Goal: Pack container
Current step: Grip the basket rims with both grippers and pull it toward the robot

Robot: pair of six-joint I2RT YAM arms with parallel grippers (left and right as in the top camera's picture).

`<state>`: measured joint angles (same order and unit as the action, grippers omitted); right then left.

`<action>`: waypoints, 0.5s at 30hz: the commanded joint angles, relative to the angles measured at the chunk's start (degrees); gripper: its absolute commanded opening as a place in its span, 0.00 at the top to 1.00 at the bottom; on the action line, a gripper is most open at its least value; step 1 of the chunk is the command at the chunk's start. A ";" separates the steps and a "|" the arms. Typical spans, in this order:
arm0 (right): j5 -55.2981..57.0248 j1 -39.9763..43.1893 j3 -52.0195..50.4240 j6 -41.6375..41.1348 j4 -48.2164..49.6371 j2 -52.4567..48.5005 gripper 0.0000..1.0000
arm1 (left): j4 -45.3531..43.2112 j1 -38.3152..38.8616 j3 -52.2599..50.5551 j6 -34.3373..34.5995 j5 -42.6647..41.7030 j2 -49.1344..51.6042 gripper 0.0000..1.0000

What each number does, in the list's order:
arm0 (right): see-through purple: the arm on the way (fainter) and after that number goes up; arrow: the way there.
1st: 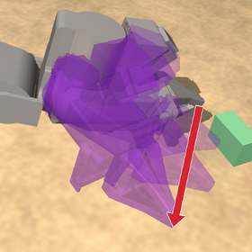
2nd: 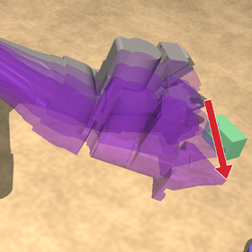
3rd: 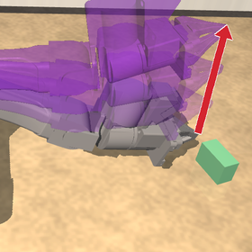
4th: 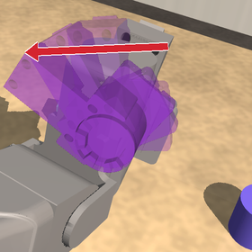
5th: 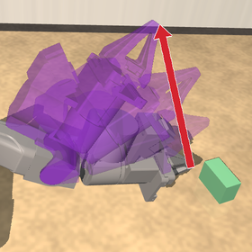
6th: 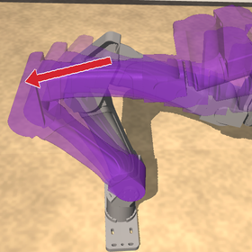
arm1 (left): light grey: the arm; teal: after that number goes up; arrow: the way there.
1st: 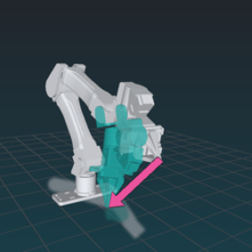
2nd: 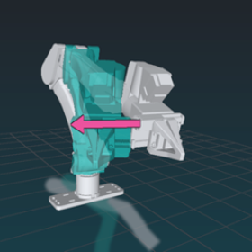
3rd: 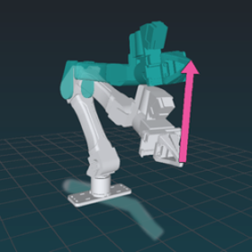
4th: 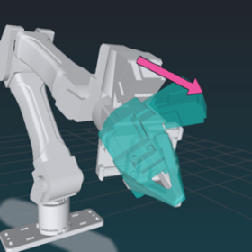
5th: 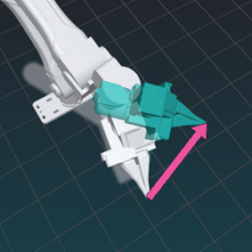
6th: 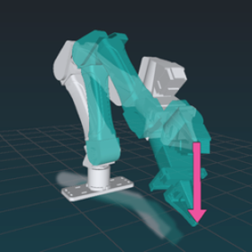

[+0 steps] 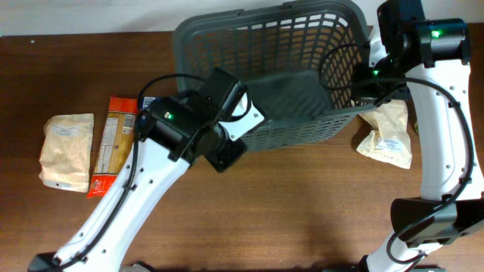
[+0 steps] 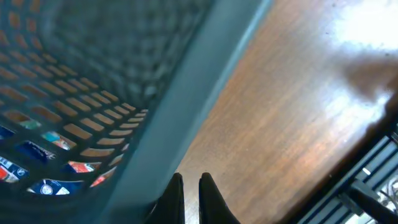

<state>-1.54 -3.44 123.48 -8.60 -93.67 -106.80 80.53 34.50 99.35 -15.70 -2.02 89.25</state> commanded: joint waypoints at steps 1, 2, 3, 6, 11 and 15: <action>-1.31 -0.35 0.17 0.00 -0.63 -0.15 0.96 | -1.05 -2.51 0.50 -1.16 1.03 2.69 0.98; -1.36 -0.37 0.17 -0.02 -0.66 -0.04 0.96 | -1.25 -2.93 0.50 -1.16 1.05 3.04 0.98; -1.33 -0.37 0.17 0.00 -0.66 0.00 0.96 | -1.53 -3.37 0.50 -1.14 1.05 3.39 0.98; -1.27 -0.35 0.17 0.00 -0.44 0.09 0.96 | -2.99 -4.90 0.50 -1.11 0.98 3.98 0.98; -1.27 -0.35 0.22 0.02 2.14 0.13 0.96 | -3.04 -5.53 0.68 -1.11 0.94 3.37 0.98; -1.29 -0.33 1.22 0.00 6.88 1.05 0.96 | 2.67 -5.53 4.11 -0.44 0.79 0.42 0.98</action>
<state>-2.68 -3.44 123.50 -8.60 -88.44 -106.80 80.12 29.21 99.79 -15.70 -1.56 92.79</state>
